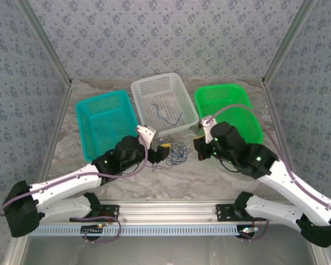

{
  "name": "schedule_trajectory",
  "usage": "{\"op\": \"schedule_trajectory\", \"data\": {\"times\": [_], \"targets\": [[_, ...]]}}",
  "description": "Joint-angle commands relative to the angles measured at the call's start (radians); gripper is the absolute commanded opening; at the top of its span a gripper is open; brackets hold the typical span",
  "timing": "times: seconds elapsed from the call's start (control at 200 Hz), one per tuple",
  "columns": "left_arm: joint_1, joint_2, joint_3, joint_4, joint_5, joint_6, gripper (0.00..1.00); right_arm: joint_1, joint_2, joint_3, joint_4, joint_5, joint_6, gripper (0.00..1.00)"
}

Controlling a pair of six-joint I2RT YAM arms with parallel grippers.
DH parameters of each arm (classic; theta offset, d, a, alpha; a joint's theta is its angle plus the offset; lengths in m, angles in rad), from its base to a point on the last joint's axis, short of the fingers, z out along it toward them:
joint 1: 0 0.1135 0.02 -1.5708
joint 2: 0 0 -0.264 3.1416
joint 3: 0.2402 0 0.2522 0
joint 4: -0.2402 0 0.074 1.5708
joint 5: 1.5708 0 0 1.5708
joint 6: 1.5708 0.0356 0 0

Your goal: Untangle the cables

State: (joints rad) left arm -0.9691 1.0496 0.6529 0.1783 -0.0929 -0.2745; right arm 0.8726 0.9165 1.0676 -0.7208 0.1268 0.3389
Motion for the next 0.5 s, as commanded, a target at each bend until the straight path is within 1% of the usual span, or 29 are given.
{"op": "schedule_trajectory", "data": {"times": [0.0, 0.17, 0.205, 0.325, 0.38, 0.495], "targets": [[-0.005, 0.050, 0.061, 0.103, 0.104, 0.034, 0.76, -0.002, -0.007, -0.029, 0.098, -0.059, -0.008, 0.00], [-0.005, 0.108, 0.064, 0.205, 0.210, 0.071, 0.76, -0.002, 0.007, -0.047, 0.116, -0.085, -0.006, 0.00], [-0.005, 0.118, 0.069, 0.208, 0.239, 0.083, 0.76, -0.003, 0.006, -0.052, 0.149, -0.092, -0.001, 0.00], [-0.005, 0.145, 0.082, 0.202, 0.348, 0.107, 0.74, -0.004, 0.008, -0.061, 0.162, -0.092, 0.009, 0.00], [-0.005, 0.146, 0.076, 0.210, 0.355, 0.107, 0.73, -0.004, 0.008, -0.064, 0.166, -0.096, 0.014, 0.00], [-0.005, 0.147, 0.054, 0.254, 0.314, 0.104, 0.73, -0.004, 0.008, -0.073, 0.184, -0.129, 0.024, 0.00]]}}
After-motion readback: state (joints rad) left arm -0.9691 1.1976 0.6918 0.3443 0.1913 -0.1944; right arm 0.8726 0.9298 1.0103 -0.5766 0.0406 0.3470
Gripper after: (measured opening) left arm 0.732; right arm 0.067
